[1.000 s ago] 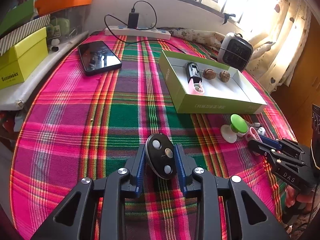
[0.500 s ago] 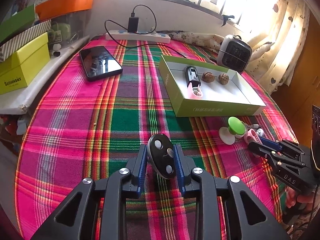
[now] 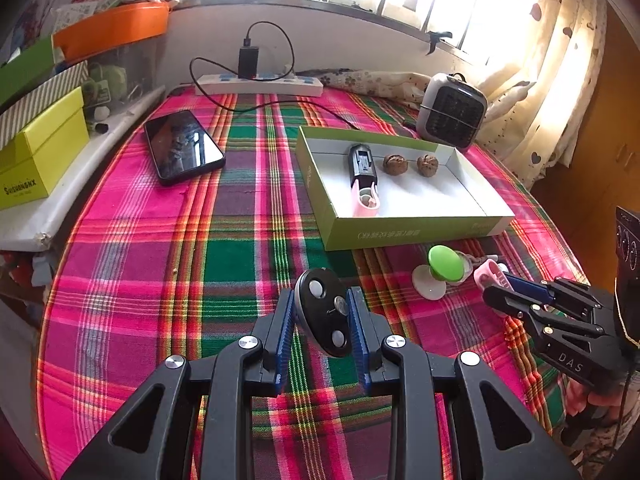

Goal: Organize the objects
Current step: 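Carry the black oval device with left gripper while right gripper carries the pink hook into the box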

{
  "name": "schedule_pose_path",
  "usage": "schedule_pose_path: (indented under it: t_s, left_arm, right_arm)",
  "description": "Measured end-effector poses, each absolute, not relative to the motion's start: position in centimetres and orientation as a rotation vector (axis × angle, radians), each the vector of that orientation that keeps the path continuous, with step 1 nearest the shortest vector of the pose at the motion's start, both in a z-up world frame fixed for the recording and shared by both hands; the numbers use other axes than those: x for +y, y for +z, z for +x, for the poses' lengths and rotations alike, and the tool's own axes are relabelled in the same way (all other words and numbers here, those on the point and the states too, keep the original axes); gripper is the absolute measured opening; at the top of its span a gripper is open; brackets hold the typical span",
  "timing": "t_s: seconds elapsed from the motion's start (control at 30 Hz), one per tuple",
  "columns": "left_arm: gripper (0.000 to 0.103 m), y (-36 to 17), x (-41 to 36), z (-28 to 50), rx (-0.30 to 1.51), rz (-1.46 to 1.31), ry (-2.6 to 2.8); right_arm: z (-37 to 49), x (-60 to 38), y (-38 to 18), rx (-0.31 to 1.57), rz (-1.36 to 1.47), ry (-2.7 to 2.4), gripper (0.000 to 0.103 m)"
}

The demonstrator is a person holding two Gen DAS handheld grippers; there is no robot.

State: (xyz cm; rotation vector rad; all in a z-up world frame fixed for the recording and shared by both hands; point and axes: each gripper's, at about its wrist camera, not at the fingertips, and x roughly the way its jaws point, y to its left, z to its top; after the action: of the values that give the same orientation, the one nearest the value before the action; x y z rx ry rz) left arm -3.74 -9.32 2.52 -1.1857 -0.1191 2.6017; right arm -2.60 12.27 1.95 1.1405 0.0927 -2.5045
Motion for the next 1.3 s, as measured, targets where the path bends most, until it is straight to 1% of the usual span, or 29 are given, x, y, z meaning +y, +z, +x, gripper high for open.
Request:
schedule_pose_path:
  t_s: [0.2,0.8,1.3]
  left_arm:
    - [0.024,3.6,-8.8,-4.2,-0.133,-1.158,2.586]
    - [0.024,5.8,-5.1,-6.2,-0.078,-1.091,2.541]
    - [0.024,5.9,-2.4,-10.4,-0.071,-1.094,2.47]
  right_arm:
    - [-2.7,12.5,2.8,0.092,1.113,-2.513,0.024]
    - [-4.3,14.0,4.6,0.062,1.088,-2.541,0.024]
    - [-7.9,15.3,5.5,0.062,1.092,-2.57,0.024]
